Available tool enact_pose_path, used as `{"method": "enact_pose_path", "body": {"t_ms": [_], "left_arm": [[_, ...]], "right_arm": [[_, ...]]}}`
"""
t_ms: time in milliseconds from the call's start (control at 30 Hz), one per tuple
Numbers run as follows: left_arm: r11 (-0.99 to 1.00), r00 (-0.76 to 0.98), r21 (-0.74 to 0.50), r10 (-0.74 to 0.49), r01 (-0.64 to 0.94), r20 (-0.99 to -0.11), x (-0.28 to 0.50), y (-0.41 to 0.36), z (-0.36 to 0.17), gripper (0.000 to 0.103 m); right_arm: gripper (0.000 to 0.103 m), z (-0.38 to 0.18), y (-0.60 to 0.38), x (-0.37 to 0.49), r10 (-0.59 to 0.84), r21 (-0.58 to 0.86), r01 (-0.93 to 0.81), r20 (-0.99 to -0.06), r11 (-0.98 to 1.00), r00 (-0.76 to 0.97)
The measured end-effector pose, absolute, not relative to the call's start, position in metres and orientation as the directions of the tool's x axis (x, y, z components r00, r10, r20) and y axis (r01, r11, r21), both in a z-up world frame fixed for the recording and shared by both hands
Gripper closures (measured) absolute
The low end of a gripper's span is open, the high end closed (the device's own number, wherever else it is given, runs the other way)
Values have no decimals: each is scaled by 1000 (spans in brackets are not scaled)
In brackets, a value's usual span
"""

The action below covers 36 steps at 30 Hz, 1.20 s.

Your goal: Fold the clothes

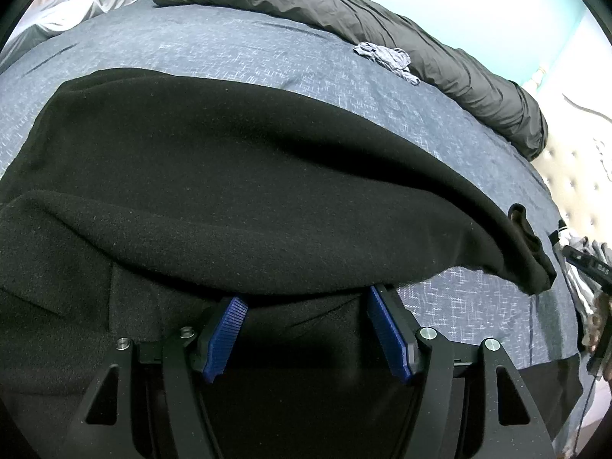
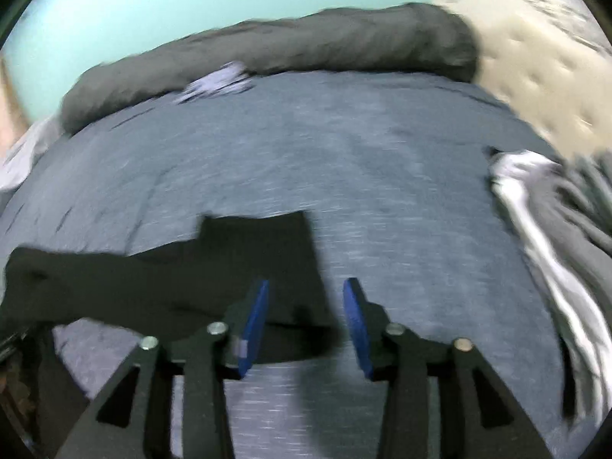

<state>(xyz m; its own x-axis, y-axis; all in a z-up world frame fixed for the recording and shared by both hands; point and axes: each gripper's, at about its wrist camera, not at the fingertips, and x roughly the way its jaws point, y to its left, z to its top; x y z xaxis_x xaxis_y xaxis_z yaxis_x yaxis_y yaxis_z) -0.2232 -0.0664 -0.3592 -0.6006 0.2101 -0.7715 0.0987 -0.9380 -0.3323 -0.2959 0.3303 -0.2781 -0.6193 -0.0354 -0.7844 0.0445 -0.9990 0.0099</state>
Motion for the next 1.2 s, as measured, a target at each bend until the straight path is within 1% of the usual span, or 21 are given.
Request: {"method": "enact_pose_path", "body": {"t_ms": [200,433,467,500,533,567,600,633,700,833,1067,1200], "left_arm": [[-937,-599,-335,213,98,-772,-225,-67,-360,34],[-936,-600,-336,213,100,-771,-225,-64,-359,34],[-937,-600,-335,212,100,-772,-225,-64,-359,34],[-937,-600,-334,211,100,-772,-225,-63,-359,34],[-938,-600,-333,210,99,-772,-225,-63,-359,34],[-938,-600,-332,210,99,-772,-224,-63,-359,34],[-938,-600,-332,210,99,-772,-224,-63,-359,34],[-938,-600,-331,209,99,-772,-224,-63,-359,34],[-939,-599,-329,207,99,-773,-223,-63,-358,34],[-940,-599,-328,207,99,-773,-223,-62,-359,34],[-941,-599,-324,204,99,-774,-223,-61,-359,34],[-943,-599,-317,198,99,-776,-222,-59,-359,34]], "right_arm": [[51,-302,283,-317,-48,-45,152,-830,-987,-556],[51,-327,233,-339,-47,-96,267,-874,-959,-484],[53,-328,234,-338,-43,-101,268,-874,-958,-483],[65,-328,235,-336,-39,-106,268,-875,-958,-482],[72,-329,237,-336,-37,-108,270,-876,-957,-480],[82,-328,239,-335,-30,-117,270,-874,-956,-485],[86,-327,240,-335,-20,-130,269,-870,-954,-493],[87,-324,243,-334,-21,-131,265,-865,-955,-501],[89,-313,257,-332,-31,-111,236,-849,-965,-527],[90,-290,291,-330,-37,-65,154,-815,-986,-579],[90,-266,404,-328,77,21,-150,-783,-988,-617],[90,-274,441,-324,117,27,-227,-792,-974,-599]]}}
